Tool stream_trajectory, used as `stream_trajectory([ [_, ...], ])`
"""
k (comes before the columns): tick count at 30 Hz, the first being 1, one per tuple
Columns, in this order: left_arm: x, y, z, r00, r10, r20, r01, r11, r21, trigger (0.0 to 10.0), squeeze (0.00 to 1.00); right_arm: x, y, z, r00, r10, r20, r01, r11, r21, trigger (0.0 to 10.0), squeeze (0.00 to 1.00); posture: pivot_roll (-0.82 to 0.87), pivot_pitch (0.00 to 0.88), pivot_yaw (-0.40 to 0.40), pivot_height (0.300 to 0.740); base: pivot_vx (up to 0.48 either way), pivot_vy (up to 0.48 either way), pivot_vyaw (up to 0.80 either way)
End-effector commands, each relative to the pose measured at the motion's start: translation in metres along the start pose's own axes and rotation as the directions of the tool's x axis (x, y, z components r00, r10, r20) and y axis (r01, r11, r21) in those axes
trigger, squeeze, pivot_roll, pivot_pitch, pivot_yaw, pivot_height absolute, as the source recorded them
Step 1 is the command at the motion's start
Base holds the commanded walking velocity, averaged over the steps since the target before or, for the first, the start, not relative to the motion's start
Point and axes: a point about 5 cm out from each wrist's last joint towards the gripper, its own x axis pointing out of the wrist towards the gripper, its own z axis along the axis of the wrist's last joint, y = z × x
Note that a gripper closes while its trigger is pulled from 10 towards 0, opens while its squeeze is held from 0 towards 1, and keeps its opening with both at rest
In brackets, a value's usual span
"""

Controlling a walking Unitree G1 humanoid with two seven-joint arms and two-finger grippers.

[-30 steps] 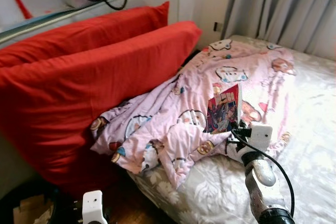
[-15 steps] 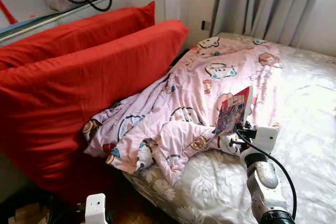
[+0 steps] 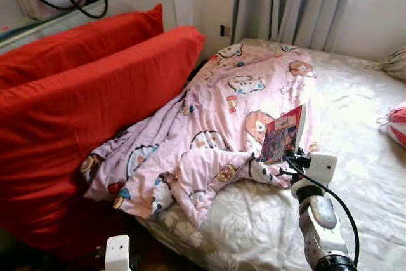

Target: Clean up the room

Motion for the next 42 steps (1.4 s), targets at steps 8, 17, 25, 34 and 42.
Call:
stream_trajectory([
  [8, 0.0021, -0.0066, 0.0059, 1.000, -0.021, 0.016, 0.021, 0.999, 0.024, 10.0, 0.00, 0.0001, -0.0107, 0.0074, 0.999, -0.032, 0.032, 0.032, 0.999, -0.004, 10.0, 0.00, -0.02, 0.000, 0.041, 0.740, 0.000, -0.125, -0.76],
  [17, 0.0027, -0.0086, 0.0079, 0.999, -0.027, 0.024, 0.026, 0.999, 0.028, 10.0, 0.00, -0.0002, -0.0076, 0.0065, 0.999, -0.026, 0.032, 0.026, 1.000, 0.000, 10.0, 0.00, -0.02, 0.000, 0.040, 0.740, 0.000, 0.000, -0.76],
  [25, 0.0030, -0.0088, 0.0091, 0.999, -0.026, 0.029, 0.025, 0.999, 0.030, 10.0, 0.00, -0.0006, -0.0050, 0.0032, 1.000, -0.016, 0.013, 0.016, 1.000, -0.009, 10.0, 0.00, -0.01, 0.000, 0.040, 0.740, 0.000, -0.184, -0.09],
  [34, 0.0030, -0.0084, 0.0090, 0.999, -0.026, 0.028, 0.025, 0.999, 0.033, 10.0, 0.00, -0.0015, -0.0045, 0.0014, 1.000, -0.017, 0.008, 0.017, 1.000, -0.008, 10.0, 0.00, -0.02, 0.000, 0.045, 0.740, 0.000, -0.302, 0.00],
  [42, 0.0035, -0.0092, 0.0108, 0.999, -0.030, 0.032, 0.029, 0.999, 0.039, 10.0, 0.00, -0.0012, -0.0058, 0.0003, 1.000, -0.030, -0.003, 0.030, 0.999, -0.011, 10.0, 0.00, -0.01, 0.000, 0.046, 0.740, 0.000, -0.338, 0.00],
])
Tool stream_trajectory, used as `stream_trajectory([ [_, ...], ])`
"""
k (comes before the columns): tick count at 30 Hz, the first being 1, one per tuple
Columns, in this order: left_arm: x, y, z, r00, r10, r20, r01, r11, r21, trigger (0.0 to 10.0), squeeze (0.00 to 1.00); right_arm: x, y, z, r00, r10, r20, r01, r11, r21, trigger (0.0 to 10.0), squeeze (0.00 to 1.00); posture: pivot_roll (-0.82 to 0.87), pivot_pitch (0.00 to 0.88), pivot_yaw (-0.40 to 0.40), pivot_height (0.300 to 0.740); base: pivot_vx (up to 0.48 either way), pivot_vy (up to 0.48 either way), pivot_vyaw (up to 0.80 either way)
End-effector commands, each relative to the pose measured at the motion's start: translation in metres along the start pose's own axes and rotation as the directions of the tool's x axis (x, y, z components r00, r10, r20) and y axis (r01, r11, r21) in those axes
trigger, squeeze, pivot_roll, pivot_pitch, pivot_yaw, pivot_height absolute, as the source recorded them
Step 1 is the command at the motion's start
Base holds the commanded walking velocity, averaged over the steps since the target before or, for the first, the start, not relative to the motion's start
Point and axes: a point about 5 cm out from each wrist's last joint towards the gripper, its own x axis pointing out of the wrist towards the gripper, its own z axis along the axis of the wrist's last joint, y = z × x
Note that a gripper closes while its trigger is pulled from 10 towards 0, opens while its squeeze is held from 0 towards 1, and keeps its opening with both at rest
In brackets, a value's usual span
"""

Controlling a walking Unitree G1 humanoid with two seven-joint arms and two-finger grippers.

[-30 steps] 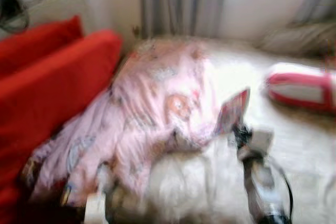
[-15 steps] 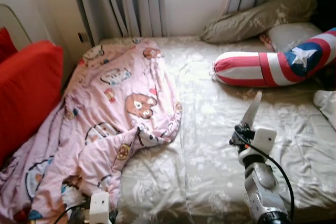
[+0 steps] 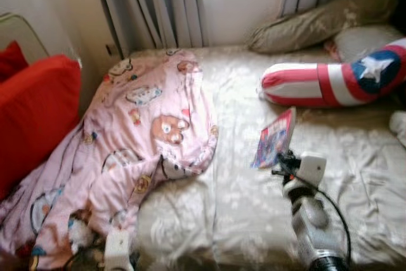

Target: Clean up the room

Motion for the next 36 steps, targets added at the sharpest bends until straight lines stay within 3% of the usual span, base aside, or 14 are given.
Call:
stream_trajectory([
  [1, -0.0012, 0.0081, -0.0022, 1.000, 0.021, -0.011, -0.020, 1.000, 0.011, 10.0, 0.00, 0.0045, 0.0079, 0.0089, 0.999, 0.018, 0.041, -0.018, 1.000, 0.005, 10.0, 0.00, -0.01, 0.000, 0.046, 0.740, 0.000, -0.352, 0.00],
  [36, -0.0012, 0.0064, -0.0030, 0.999, 0.029, -0.015, -0.029, 1.000, 0.000, 10.0, 0.00, 0.0063, 0.0056, 0.0081, 1.000, 0.019, 0.017, -0.019, 1.000, -0.002, 10.0, 0.00, -0.02, 0.000, 0.041, 0.740, 0.000, -0.319, 0.00],
])
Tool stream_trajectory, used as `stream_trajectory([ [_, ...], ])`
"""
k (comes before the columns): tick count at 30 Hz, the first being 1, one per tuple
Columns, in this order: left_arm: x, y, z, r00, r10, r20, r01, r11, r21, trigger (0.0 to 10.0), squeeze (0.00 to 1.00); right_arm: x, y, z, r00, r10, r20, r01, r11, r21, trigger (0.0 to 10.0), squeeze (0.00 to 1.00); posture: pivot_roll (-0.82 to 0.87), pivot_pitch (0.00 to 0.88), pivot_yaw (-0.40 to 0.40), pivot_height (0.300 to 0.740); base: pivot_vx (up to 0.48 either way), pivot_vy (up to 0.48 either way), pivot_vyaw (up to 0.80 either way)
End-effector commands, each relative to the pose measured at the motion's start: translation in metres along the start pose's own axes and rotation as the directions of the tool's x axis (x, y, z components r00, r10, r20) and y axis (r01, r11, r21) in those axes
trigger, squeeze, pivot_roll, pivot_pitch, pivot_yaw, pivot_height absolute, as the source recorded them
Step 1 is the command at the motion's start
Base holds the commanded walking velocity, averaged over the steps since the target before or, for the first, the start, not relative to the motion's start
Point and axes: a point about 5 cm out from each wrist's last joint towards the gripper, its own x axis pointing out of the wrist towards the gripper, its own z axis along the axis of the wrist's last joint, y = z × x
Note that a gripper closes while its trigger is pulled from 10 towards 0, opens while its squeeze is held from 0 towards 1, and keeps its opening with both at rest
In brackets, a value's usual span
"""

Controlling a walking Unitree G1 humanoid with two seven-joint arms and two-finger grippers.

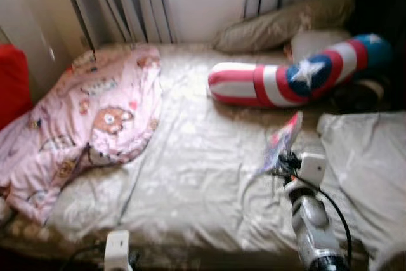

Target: Clean up the room

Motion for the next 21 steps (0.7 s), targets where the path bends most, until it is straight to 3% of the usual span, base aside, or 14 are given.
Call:
stream_trajectory([
  [1, -0.0015, 0.0047, -0.0046, 1.000, 0.014, -0.018, -0.015, 1.000, -0.001, 10.0, 0.00, 0.0072, 0.0069, 0.0156, 0.998, 0.028, 0.061, -0.028, 1.000, 0.001, 10.0, 0.00, -0.02, 0.000, 0.040, 0.740, 0.000, 0.000, 0.00],
  [18, -0.0018, 0.0037, -0.0051, 1.000, 0.001, -0.016, -0.001, 1.000, -0.016, 10.0, 0.00, 0.0071, 0.0077, 0.0123, 0.998, 0.045, 0.040, -0.045, 0.999, -0.014, 10.0, 0.00, -0.03, 0.000, 0.043, 0.740, 0.000, 0.000, 0.00],
  [21, -0.0018, 0.0036, -0.0052, 1.000, -0.001, -0.017, 0.001, 1.000, -0.015, 10.0, 0.00, 0.0072, 0.0070, 0.0120, 0.999, 0.038, 0.038, -0.038, 0.999, -0.016, 10.0, 0.00, -0.03, 0.000, 0.043, 0.740, 0.249, 0.000, 0.00],
])
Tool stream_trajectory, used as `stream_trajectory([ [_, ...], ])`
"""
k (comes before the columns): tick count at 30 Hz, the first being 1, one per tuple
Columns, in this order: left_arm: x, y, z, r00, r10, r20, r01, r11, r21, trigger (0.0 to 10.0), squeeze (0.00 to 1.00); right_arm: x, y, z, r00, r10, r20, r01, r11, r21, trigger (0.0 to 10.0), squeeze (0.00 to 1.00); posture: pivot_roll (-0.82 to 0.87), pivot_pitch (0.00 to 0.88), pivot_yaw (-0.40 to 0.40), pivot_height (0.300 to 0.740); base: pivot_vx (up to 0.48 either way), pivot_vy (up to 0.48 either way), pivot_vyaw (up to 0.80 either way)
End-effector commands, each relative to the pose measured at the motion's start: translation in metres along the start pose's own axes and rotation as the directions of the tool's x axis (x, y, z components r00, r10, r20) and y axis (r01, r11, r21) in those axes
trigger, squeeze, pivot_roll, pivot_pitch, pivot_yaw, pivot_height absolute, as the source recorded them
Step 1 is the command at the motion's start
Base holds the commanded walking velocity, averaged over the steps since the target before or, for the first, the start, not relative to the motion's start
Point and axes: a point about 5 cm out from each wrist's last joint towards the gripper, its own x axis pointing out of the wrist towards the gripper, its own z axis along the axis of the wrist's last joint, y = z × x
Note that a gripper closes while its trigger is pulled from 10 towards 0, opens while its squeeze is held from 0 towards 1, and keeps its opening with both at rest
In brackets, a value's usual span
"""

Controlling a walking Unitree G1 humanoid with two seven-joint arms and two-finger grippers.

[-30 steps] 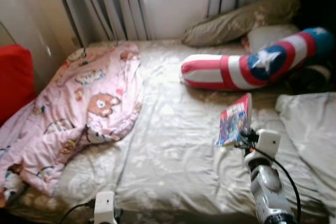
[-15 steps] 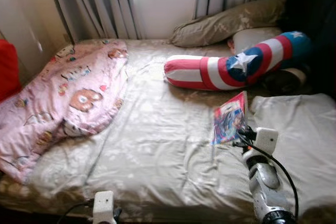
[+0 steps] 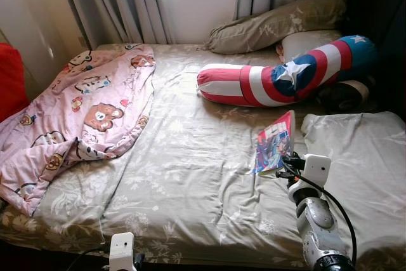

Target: Clean up the room

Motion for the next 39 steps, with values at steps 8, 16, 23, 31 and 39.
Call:
stream_trajectory([
  [8, -0.001, 0.004, -0.004, 1.000, 0.008, -0.017, -0.008, 1.000, 0.002, 10.0, 0.00, 0.005, 0.003, 0.008, 1.000, -0.002, 0.024, 0.002, 1.000, -0.010, 10.0, 0.00, -0.03, 0.000, 0.042, 0.740, 0.259, 0.000, 0.00],
  [16, -0.002, 0.003, -0.005, 1.000, 0.005, -0.017, -0.005, 1.000, 0.001, 10.0, 0.00, 0.005, 0.002, 0.007, 1.000, -0.011, 0.020, 0.011, 1.000, -0.012, 10.0, 0.00, -0.03, 0.000, 0.040, 0.740, 0.139, 0.000, 0.00],
  [23, -0.002, 0.003, -0.005, 1.000, 0.007, -0.015, -0.007, 1.000, -0.004, 10.0, 0.00, 0.005, -0.001, 0.004, 1.000, -0.031, 0.002, 0.031, 0.999, -0.024, 10.0, 0.00, -0.02, 0.000, 0.033, 0.740, 0.000, 0.000, 0.00],
  [31, -0.003, 0.005, -0.008, 1.000, 0.013, -0.020, -0.013, 1.000, -0.007, 10.0, 0.00, 0.003, -0.007, 0.001, 0.997, -0.078, -0.012, 0.078, 0.997, 0.001, 10.0, 0.00, -0.02, 0.000, 0.033, 0.740, 0.000, 0.000, 0.00],
  [39, -0.003, 0.006, -0.008, 1.000, 0.017, -0.022, -0.017, 1.000, -0.007, 10.0, 0.00, 0.004, -0.005, -0.001, 0.997, -0.074, -0.031, 0.073, 0.997, -0.006, 10.0, 0.00, -0.01, 0.000, 0.033, 0.740, 0.000, 0.000, -0.59],
])
